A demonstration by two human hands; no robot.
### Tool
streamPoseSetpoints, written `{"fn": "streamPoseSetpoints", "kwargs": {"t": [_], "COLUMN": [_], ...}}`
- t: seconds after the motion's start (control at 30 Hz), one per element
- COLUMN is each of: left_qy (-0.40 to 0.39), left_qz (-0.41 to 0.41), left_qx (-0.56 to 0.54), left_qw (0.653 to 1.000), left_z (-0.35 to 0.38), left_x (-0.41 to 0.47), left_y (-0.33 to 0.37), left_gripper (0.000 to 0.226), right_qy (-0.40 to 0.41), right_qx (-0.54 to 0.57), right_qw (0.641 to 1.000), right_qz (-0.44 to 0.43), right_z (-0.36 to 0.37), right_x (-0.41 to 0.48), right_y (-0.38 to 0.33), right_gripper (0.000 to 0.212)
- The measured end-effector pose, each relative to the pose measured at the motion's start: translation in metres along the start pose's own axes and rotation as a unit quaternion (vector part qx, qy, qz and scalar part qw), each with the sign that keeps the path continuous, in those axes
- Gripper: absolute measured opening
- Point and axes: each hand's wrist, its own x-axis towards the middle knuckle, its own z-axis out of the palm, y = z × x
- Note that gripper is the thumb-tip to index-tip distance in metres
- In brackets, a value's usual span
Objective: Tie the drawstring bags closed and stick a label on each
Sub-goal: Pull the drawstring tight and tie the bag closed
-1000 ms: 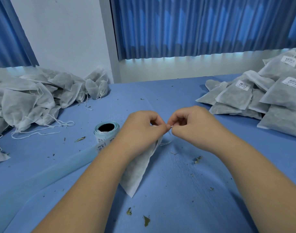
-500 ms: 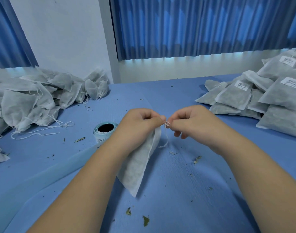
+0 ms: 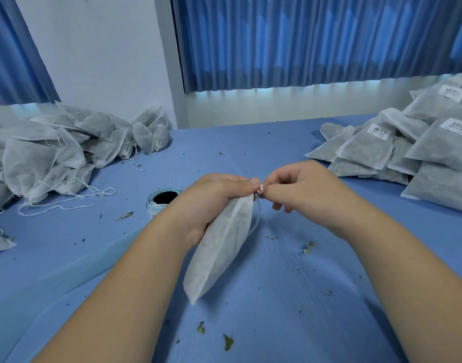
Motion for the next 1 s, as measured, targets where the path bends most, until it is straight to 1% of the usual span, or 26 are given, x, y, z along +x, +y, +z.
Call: {"fn": "streamPoseSetpoints", "kwargs": {"t": [0.13,0.27,0.33,0.4,0.47,0.53,0.57,0.67,0.9,1.0], "left_qy": [-0.022,0.000,0.017,0.033,0.053,0.069,0.074,0.079,0.077,0.086], "left_qz": [0.004,0.003,0.002,0.004,0.006,0.010,0.013,0.020,0.032,0.038], "left_qx": [0.004,0.002,-0.010,-0.028,-0.038,-0.041,-0.043,-0.044,-0.033,-0.005], "left_qw": [1.000,1.000,1.000,0.999,0.998,0.997,0.996,0.996,0.996,0.996], "left_z": [-0.001,-0.001,0.000,0.001,0.001,0.002,0.002,0.003,0.004,0.005], "left_x": [0.001,0.002,0.003,0.004,0.004,0.005,0.005,0.005,0.006,0.008], "left_y": [-0.002,-0.003,-0.004,-0.004,-0.004,-0.004,-0.005,-0.005,-0.006,-0.008], "left_gripper": [0.032,0.025,0.025,0.025,0.024,0.027,0.031,0.040,0.028,0.024], "right_qy": [-0.002,-0.002,0.024,0.071,0.092,0.078,0.069,0.059,0.065,0.062], "right_qx": [0.011,0.007,-0.007,-0.013,0.028,0.062,0.058,0.001,-0.018,-0.040], "right_qw": [1.000,1.000,0.999,0.996,0.990,0.988,0.989,0.992,0.992,0.992], "right_qz": [-0.001,-0.007,-0.022,-0.060,-0.100,-0.118,-0.118,-0.107,-0.109,-0.107], "right_z": [0.000,0.001,0.002,0.001,0.000,0.000,0.001,0.007,0.008,0.010], "right_x": [0.000,0.000,0.000,0.000,-0.003,-0.005,-0.005,-0.003,-0.001,0.000], "right_y": [0.000,0.000,0.000,-0.002,-0.005,-0.006,-0.005,0.001,0.004,0.005], "right_gripper": [0.012,0.011,0.013,0.015,0.018,0.019,0.018,0.016,0.009,0.012]}}
